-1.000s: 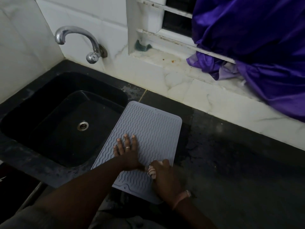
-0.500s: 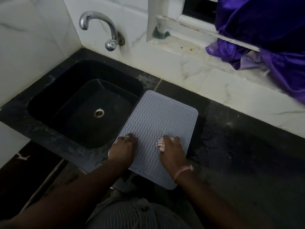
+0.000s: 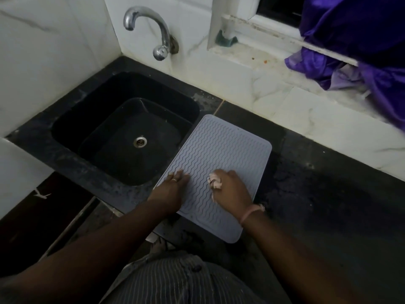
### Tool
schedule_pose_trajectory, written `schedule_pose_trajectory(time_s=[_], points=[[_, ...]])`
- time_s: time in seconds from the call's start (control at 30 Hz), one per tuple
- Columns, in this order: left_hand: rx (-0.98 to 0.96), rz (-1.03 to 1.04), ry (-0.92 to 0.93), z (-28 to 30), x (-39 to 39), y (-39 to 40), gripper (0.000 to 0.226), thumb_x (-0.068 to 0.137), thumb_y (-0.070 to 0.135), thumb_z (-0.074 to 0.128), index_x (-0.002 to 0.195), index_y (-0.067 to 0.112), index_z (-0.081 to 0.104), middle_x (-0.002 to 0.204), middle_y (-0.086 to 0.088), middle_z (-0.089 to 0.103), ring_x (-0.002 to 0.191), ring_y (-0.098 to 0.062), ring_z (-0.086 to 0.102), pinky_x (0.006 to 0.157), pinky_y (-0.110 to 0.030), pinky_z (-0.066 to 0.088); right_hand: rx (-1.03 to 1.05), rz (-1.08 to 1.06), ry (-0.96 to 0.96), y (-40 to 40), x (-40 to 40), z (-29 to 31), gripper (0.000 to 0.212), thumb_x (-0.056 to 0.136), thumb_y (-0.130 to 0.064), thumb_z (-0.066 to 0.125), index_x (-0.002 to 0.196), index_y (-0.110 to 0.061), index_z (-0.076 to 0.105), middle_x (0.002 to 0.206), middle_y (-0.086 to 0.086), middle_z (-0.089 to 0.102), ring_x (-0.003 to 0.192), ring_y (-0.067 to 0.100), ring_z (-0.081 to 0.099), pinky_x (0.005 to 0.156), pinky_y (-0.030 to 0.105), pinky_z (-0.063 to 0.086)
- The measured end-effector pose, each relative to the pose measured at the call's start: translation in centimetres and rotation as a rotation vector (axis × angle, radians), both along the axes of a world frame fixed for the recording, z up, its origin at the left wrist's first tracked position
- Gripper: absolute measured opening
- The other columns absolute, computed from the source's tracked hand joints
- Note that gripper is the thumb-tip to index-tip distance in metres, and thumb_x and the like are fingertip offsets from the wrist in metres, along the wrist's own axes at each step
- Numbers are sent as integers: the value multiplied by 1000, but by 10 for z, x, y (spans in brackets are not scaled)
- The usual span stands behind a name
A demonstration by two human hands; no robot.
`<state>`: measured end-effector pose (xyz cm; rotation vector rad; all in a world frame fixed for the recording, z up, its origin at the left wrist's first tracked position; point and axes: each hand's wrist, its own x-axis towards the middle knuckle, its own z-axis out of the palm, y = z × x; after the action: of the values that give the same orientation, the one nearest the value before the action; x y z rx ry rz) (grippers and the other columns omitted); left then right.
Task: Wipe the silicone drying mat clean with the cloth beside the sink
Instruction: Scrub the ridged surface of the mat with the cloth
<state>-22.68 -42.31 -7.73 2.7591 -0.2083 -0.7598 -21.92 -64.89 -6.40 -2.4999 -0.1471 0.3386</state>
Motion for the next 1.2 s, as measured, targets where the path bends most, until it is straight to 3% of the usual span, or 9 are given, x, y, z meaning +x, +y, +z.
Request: schedule_pose_trajectory(time_s=[0.13, 0.33, 0.6, 0.67, 0.73, 0.83, 0.93, 1.07, 1.2], points=[[9, 61, -67, -10, -8, 3, 80, 99, 13, 54, 164, 22, 8, 172, -1, 0, 158, -21, 3, 124, -48, 25, -121, -8, -19, 3, 14, -7, 51, 89, -14, 66, 138, -17, 54, 127, 13, 46, 102, 32, 60, 86, 38, 55], [46, 15, -56, -13, -1, 5, 89, 96, 15, 64, 164, 21, 8, 172, -2, -2, 158, -24, 7, 123, -42, 26, -145, 63, -87, 20, -26, -21, 57, 83, -12, 67, 138, -21, 54, 129, 11, 45, 108, 31, 59, 92, 39, 55], [-14, 21, -16, -9, -2, 8, 94, 92, 18, 72, 164, 20, 12, 172, -3, -1, 158, -25, 5, 125, -38, 19, -57, 316, 136, 36, -66, -6, 51, 79, -16, 65, 129, -26, 60, 115, 4, 50, 100, 25, 60, 83, 36, 53], [-71, 72, -72, -5, -9, 11, 86, 90, 13, 71, 162, 20, 24, 171, -4, 10, 157, -25, 11, 125, -36, 20, 0, 267, 108, 36, -51, -3, 43, 79, -17, 66, 121, -27, 64, 109, 2, 53, 97, 22, 60, 85, 40, 54], [-55, 121, -169, -2, -21, 16, 73, 91, 10, 65, 157, 17, 36, 167, -7, 24, 153, -28, 23, 122, -39, 31, 23, 162, 19, 36, -30, -5, 50, 83, -16, 67, 130, -27, 59, 116, 3, 52, 100, 23, 60, 88, 41, 54], [72, 179, -239, 3, -35, 22, 53, 89, 22, 67, 140, 15, 54, 152, -7, 43, 133, -30, 42, 102, -43, 49, -20, 40, -54, 42, -6, -8, 57, 88, -11, 65, 142, -22, 51, 127, 9, 46, 103, 29, 60, 89, 38, 54], [116, 197, -230, 7, -34, 24, 46, 86, 32, 74, 127, 18, 61, 136, -8, 49, 120, -28, 46, 93, -40, 50, -112, 89, -55, 54, -7, -15, 55, 87, -9, 65, 140, -17, 53, 128, 14, 44, 103, 32, 60, 85, 37, 54], [45, 210, -193, 2, -27, 26, 31, 87, 22, 70, 117, 11, 64, 124, -11, 49, 115, -32, 52, 87, -43, 54, -137, 146, -68, 69, -28, -21, 53, 83, -12, 67, 135, -18, 56, 125, 12, 45, 101, 31, 59, 83, 39, 55], [34, 173, -247, -2, -21, 30, 20, 92, 21, 66, 107, 9, 69, 113, -12, 54, 101, -29, 61, 79, -34, 50, -113, 309, -20, 74, -47, -15, 45, 84, -19, 69, 128, -20, 58, 121, 9, 47, 95, 30, 61, 77, 37, 54]])
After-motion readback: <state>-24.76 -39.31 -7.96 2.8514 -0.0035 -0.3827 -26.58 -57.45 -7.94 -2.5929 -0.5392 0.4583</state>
